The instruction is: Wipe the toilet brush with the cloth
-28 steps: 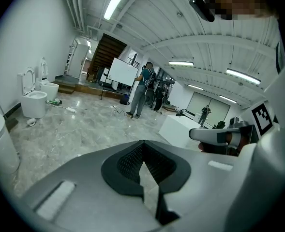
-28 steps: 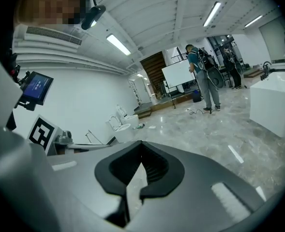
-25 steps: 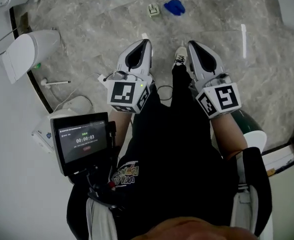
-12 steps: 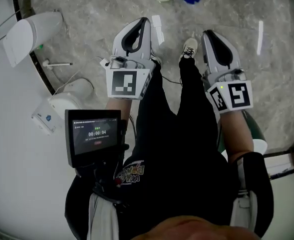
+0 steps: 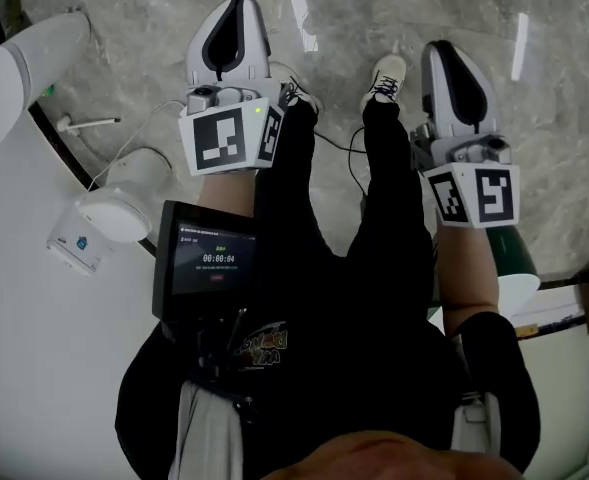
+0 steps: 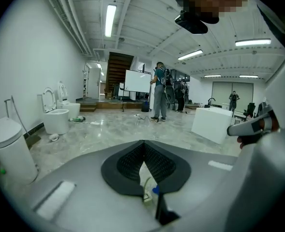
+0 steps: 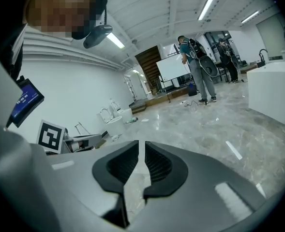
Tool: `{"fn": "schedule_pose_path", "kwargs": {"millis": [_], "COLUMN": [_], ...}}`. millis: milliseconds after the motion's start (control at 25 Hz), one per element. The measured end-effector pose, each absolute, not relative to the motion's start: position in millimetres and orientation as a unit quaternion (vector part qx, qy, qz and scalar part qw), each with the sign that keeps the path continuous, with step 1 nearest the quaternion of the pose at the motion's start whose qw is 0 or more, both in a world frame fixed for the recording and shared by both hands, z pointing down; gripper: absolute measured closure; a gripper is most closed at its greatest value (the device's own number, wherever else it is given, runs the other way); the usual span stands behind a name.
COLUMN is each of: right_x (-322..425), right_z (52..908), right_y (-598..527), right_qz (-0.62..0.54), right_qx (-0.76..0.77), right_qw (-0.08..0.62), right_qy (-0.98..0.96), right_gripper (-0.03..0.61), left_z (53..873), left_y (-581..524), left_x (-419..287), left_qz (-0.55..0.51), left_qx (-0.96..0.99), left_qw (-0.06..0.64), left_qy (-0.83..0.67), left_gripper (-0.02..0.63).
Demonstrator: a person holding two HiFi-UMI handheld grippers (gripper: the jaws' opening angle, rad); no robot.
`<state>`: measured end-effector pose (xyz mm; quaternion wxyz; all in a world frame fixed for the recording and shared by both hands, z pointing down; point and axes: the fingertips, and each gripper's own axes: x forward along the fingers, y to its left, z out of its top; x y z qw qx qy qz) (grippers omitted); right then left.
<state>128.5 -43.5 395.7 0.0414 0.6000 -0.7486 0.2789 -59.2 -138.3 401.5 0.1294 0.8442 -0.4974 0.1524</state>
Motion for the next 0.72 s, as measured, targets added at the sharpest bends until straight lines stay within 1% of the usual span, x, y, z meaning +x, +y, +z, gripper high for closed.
{"fn": "schedule_pose_path", "kwargs": {"millis": [120,400,440,600,720], "right_x": [122.8,103.8,97.8,86.1,85.5], "right_z": [430.0,520.6,532.5,573.9,612.1], "right_y": [-50.6,-74.7,-76.5,-95.2,-109.0], "right_qz": [0.276,0.272,0.267,0.229,0.225], "right_qx": [0.602,0.595,0.586,0.554,0.541], "right_qw": [0.045,0.039,0.044,0.067,0.070], "right_qy": [-0.748,-0.756,-0.763,-0.797,-0.807], "right_gripper": [0.532,0.523,0.523,0.523,0.523], "left_z": [443.0,535.9,547.2,583.7,610.9], "left_y": [-144.3,-146.1,-143.4,-150.2,-165.4], "left_x": [-71.6,-78.6,-78.7,-78.5,-78.0], "left_qz": [0.163,0.162,0.163,0.174,0.159], "left_qx": [0.841,0.846,0.850,0.859,0.857], "left_qw": [0.126,0.150,0.149,0.106,0.110], "left_qy": [-0.500,-0.486,-0.479,-0.469,-0.478], "left_gripper": [0.603,0.603,0.603,0.603,0.603]}}
